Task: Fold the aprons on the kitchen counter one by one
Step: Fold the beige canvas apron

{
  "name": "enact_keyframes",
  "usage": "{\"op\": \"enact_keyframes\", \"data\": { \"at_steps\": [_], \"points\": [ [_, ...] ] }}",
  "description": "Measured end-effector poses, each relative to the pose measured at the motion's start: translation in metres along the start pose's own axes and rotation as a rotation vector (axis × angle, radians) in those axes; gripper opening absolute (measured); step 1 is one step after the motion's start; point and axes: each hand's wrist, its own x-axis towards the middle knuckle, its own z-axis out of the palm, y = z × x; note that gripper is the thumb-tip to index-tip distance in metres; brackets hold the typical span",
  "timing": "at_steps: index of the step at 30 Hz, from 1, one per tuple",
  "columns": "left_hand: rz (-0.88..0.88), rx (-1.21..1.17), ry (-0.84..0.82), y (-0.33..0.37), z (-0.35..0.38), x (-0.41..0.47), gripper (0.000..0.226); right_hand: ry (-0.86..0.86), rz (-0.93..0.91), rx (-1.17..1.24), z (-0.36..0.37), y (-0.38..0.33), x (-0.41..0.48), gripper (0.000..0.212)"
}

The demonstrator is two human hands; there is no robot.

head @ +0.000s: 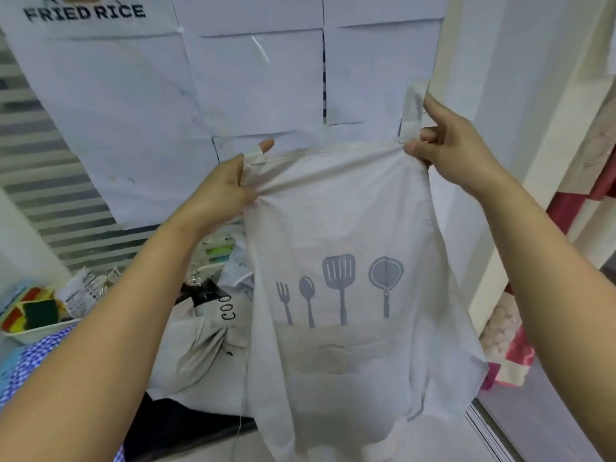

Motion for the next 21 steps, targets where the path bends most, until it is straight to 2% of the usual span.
{"op": "enact_keyframes", "data": {
  "at_steps": [4,9,11,15,19,21],
  "points": [
    [-0.035,0.02,0.08,-0.012,-0.018,0.057,0.074,-0.042,-0.062,0.03,0.007,0.014,0.07,0.058],
    [-0.316,0.063,0.004,-0.067,-0.016,0.123,0.042,-0.082,0.05,-0.115,0.032,0.08,0.137,0.027],
    [-0.39,0.055,-0.033,-0.099,-0.008,0.148,0.045,-0.066,0.088,-0.173,0.048,0.12,0.159,0.027],
    [-0.414,0.037,-0.015,-0.157,0.015,0.187,0.073,-0.051,0.162,-0.26,0.081,0.193,0.188,0.014],
    [-0.473,0.15,0.061,-0.21,0.036,0.218,0.069,-0.094,0.27,-0.317,0.108,0.247,0.212,0.019],
    [-0.546,0.186,0.113,-0.239,0.046,0.224,0.055,-0.114,0.323,-0.35,0.123,0.27,0.218,0.011]
  ]
}}
